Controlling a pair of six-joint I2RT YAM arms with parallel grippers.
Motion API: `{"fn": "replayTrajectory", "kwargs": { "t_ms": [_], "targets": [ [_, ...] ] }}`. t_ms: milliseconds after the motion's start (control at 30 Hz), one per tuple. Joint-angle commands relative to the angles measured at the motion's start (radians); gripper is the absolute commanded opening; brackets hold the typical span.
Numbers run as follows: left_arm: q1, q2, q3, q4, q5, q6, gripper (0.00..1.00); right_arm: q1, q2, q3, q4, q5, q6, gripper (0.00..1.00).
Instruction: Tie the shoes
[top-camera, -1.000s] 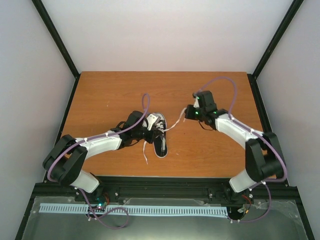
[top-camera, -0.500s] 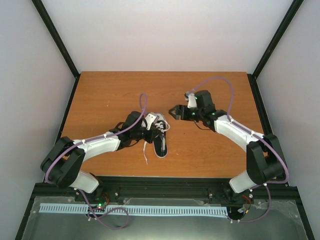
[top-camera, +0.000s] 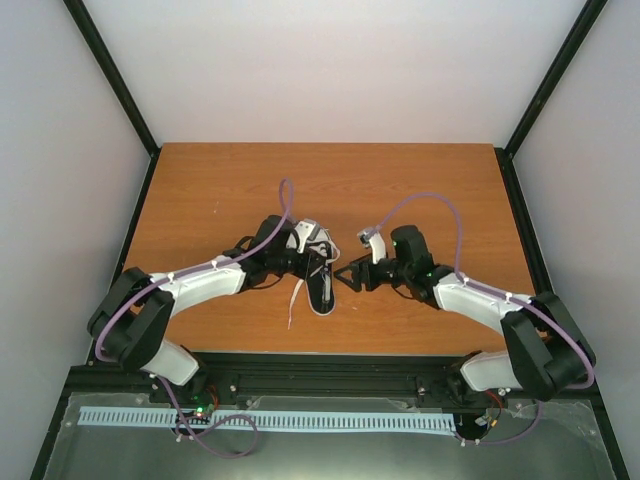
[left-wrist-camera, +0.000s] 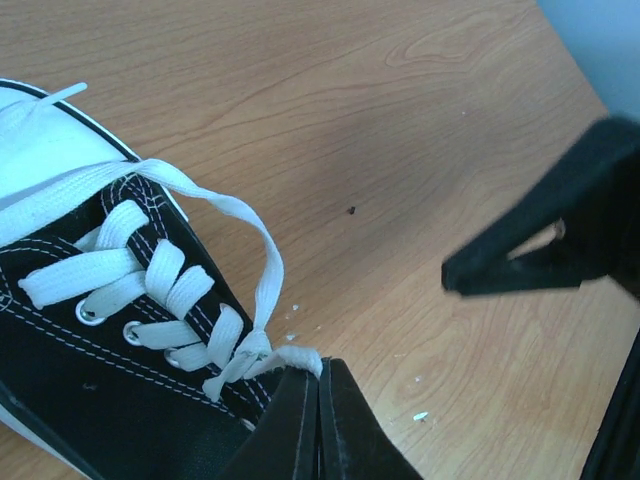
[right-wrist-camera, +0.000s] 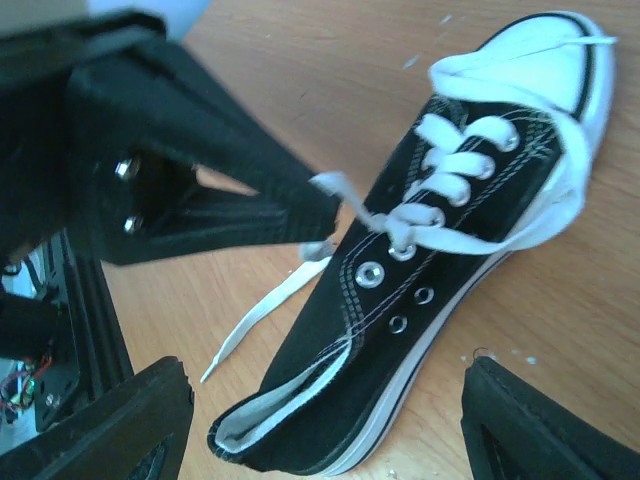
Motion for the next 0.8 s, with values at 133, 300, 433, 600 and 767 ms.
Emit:
{"fn": "replayTrajectory", "kwargs": {
  "t_ms": [133,300,433,600,767],
  "targets": [
    [-0.004,0.040,0.095,-0.092,0.027,-0.051,0.01,0.102,0.025,-0.076,0.306,0.147,-0.075,0.71],
    [-0.004,0.049,0.118,-0.111,0.038,-0.067,0.01,0.133,0.094,-0.064,0.351,0.208,-0.098,0.69],
    [-0.004,0.056,0.131,-0.123,0.045,-0.073,0.01,0.173,0.157,-0.019,0.333,0.244,-0.117,0.63],
    [-0.004,0.060,0.136,-0.130,0.056,-0.070,0.01,0.188,0.213,0.017,0.335,0.296,-0.108,0.56],
    [-0.004,0.064,0.139,-0.142,0.061,-0.064,0.01,0.200,0.256,0.044,0.331,0.324,-0.101,0.46]
  ]
}}
